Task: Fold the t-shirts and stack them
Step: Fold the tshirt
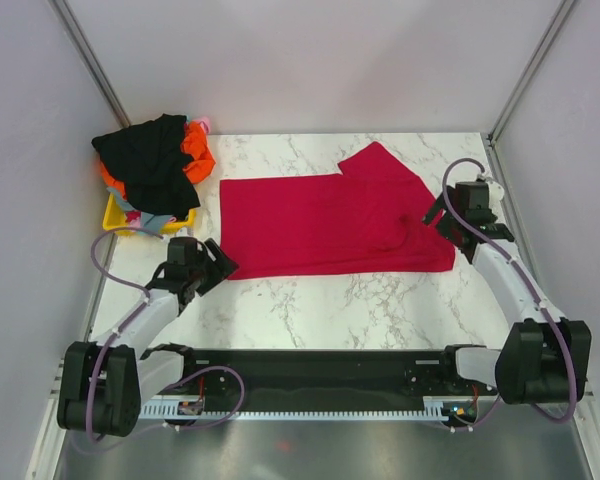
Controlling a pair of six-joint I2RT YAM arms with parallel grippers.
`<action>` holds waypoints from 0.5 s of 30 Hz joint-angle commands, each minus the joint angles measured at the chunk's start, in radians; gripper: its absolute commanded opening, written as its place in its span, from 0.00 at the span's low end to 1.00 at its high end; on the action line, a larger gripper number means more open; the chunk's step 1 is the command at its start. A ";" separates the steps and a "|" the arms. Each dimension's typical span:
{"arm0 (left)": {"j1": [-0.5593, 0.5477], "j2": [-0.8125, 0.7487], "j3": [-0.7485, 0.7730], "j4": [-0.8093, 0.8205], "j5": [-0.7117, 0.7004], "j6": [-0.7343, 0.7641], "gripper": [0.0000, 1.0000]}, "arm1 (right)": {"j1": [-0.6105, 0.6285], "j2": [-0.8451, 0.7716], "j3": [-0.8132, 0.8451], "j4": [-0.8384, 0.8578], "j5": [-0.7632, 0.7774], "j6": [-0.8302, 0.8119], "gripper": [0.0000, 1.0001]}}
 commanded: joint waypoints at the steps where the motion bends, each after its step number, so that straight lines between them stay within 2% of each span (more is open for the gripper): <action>1: -0.012 0.008 -0.041 0.116 0.041 0.020 0.75 | 0.060 0.030 0.022 -0.010 -0.027 0.015 0.91; 5: -0.040 -0.006 -0.057 0.157 0.012 0.034 0.75 | 0.105 0.109 -0.009 0.071 -0.078 0.026 0.81; 9: -0.070 -0.011 -0.062 0.186 0.012 0.051 0.75 | 0.163 0.202 -0.004 0.121 -0.072 0.012 0.64; 15: -0.089 -0.009 -0.062 0.199 0.011 0.063 0.75 | 0.203 0.291 0.020 0.165 -0.073 0.013 0.61</action>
